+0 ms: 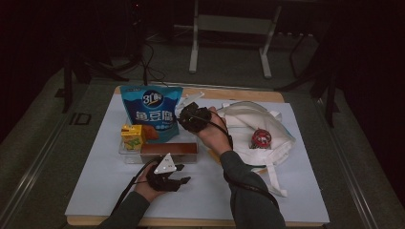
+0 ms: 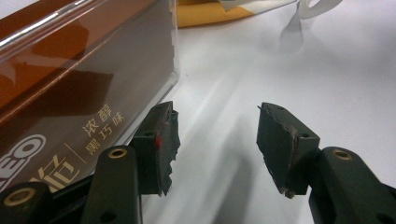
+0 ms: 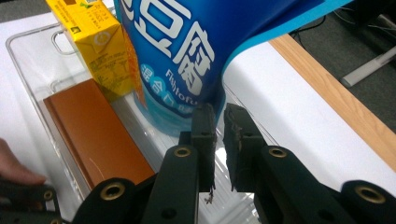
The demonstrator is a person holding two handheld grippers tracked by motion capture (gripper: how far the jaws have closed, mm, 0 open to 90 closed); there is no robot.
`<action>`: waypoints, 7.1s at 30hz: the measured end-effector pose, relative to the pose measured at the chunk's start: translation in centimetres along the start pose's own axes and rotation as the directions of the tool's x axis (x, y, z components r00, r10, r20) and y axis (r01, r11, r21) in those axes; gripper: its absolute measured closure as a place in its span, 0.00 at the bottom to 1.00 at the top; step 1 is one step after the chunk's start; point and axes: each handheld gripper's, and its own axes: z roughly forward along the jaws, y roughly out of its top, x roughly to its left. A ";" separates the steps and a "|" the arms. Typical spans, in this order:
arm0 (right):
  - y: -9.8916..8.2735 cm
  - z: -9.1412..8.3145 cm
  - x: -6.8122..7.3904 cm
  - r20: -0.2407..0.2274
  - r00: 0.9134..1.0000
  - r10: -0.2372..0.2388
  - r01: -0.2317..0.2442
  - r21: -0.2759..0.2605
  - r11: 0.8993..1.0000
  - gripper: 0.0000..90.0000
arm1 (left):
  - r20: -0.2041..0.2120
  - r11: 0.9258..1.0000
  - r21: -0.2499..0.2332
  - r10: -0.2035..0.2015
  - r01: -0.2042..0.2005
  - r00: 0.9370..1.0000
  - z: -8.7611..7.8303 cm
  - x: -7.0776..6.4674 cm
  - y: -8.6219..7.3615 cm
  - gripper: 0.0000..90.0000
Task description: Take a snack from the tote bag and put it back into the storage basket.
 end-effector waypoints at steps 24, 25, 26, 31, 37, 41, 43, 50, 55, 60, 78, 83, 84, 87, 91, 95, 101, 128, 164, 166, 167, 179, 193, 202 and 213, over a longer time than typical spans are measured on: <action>-3.4 -3.8 -2.6 0.079 0.997 0.014 -0.018 0.054 0.998 1.00 | 0.004 1.000 -0.003 -0.007 0.007 1.000 0.0 0.1 0.0 0.51; -3.5 -3.9 -2.7 0.082 0.996 0.021 -0.025 0.055 0.998 1.00 | 0.004 1.000 -0.003 -0.008 0.008 1.000 0.0 0.1 0.0 0.52; -3.6 -4.0 -2.9 0.087 0.996 0.029 -0.033 0.054 0.998 1.00 | 0.005 1.000 -0.003 -0.009 0.009 1.000 0.0 0.1 0.0 0.52; -4.4 -4.4 -3.3 0.095 0.994 0.045 -0.050 0.053 0.997 1.00 | 0.003 1.000 -0.002 -0.008 0.008 1.000 0.0 0.1 0.0 0.52; -5.0 -4.7 -3.6 0.105 0.993 0.053 -0.060 0.058 0.997 1.00 | 0.004 1.000 -0.002 -0.008 0.008 1.000 0.0 0.1 0.0 0.52; -5.4 -5.1 -3.8 0.112 0.992 0.054 -0.061 0.063 0.996 1.00 | 0.003 1.000 -0.001 -0.006 0.006 1.000 0.0 0.1 0.0 0.52; -5.6 -5.2 -4.0 0.118 0.991 0.057 -0.066 0.068 0.996 1.00 | 0.004 1.000 -0.001 -0.007 0.007 1.000 0.0 0.1 0.0 0.52; -6.5 -5.8 -4.6 0.133 0.989 0.072 -0.083 0.078 0.993 1.00 | 0.003 1.000 -0.002 -0.007 0.007 1.000 0.0 0.1 0.0 0.52; -7.1 -6.3 -5.0 0.145 0.986 0.076 -0.089 0.089 0.992 1.00 | 0.004 1.000 -0.002 -0.009 0.009 1.000 0.0 0.1 0.0 0.52; -7.6 -7.1 -5.6 0.162 0.984 0.079 -0.095 0.098 0.991 1.00 | 0.004 1.000 -0.002 -0.009 0.009 1.000 0.0 0.1 0.0 0.52; -10.8 -8.6 -7.2 0.202 0.973 0.112 -0.140 0.135 0.981 1.00 | 0.004 1.000 -0.001 -0.008 0.008 1.000 0.0 0.1 0.0 0.52; -11.8 -8.9 -7.7 0.214 0.970 0.119 -0.153 0.149 0.977 1.00 | 0.004 1.000 -0.001 -0.008 0.008 1.000 0.0 0.1 0.0 0.52; -12.0 -9.0 -7.8 0.217 0.969 0.119 -0.154 0.156 0.976 1.00 | 0.004 1.000 -0.001 -0.009 0.009 1.000 0.0 0.1 0.0 0.52; -12.6 -9.2 -8.0 0.226 0.967 0.120 -0.161 0.172 0.972 1.00 | 0.004 1.000 -0.001 -0.009 0.009 1.000 0.0 0.1 0.0 0.51; -13.3 -9.6 -8.4 0.237 0.963 0.127 -0.172 0.178 0.969 1.00 | 0.004 1.000 -0.001 -0.009 0.009 1.000 0.0 0.1 0.0 0.52; -14.0 -9.9 -8.6 0.244 0.961 0.129 -0.177 0.189 0.966 1.00 | 0.003 1.000 -0.001 -0.009 0.009 1.000 0.0 0.1 0.0 0.52; -15.3 -10.4 -9.1 0.252 0.956 0.153 -0.204 0.190 0.960 1.00 | 0.003 1.000 -0.001 -0.010 0.010 1.000 0.0 0.1 0.0 0.52; -18.6 -10.5 -9.5 0.226 0.965 0.133 -0.205 0.334 0.920 1.00 | 0.002 1.000 -0.001 -0.009 0.009 1.000 0.0 0.1 0.0 0.51; -19.1 -11.5 -10.3 0.178 0.964 0.197 -0.245 0.304 0.921 0.81 | 0.004 1.000 -0.001 -0.009 0.009 1.000 0.0 0.1 0.0 0.51; -18.7 -11.7 -10.6 0.184 0.961 0.206 -0.254 0.295 0.921 0.71 | 0.003 1.000 0.000 -0.008 0.008 1.000 0.0 0.1 0.0 0.51; -18.5 -11.7 -10.7 0.192 0.958 0.213 -0.263 0.296 0.918 0.67 | 0.003 1.000 0.000 -0.008 0.008 1.000 0.0 0.1 0.0 0.51; -17.4 -10.2 -12.0 0.228 0.927 0.297 -0.355 0.287 0.890 0.40 | 0.006 1.000 0.001 -0.008 0.008 1.000 0.0 0.1 0.0 0.51; -17.5 -8.4 -13.1 0.245 0.900 0.361 -0.426 0.313 0.849 0.27 | 0.006 1.000 0.003 -0.007 0.007 1.000 0.0 0.1 0.0 0.51; -17.6 -8.2 -13.4 0.268 0.892 0.364 -0.439 0.319 0.840 0.27 | 0.006 1.000 0.002 -0.007 0.007 1.000 0.0 0.1 0.0 0.51; -18.1 -7.1 -13.6 0.269 0.883 0.384 -0.460 0.334 0.823 0.26 | 0.006 1.000 0.003 -0.007 0.007 1.000 0.0 0.1 0.0 0.51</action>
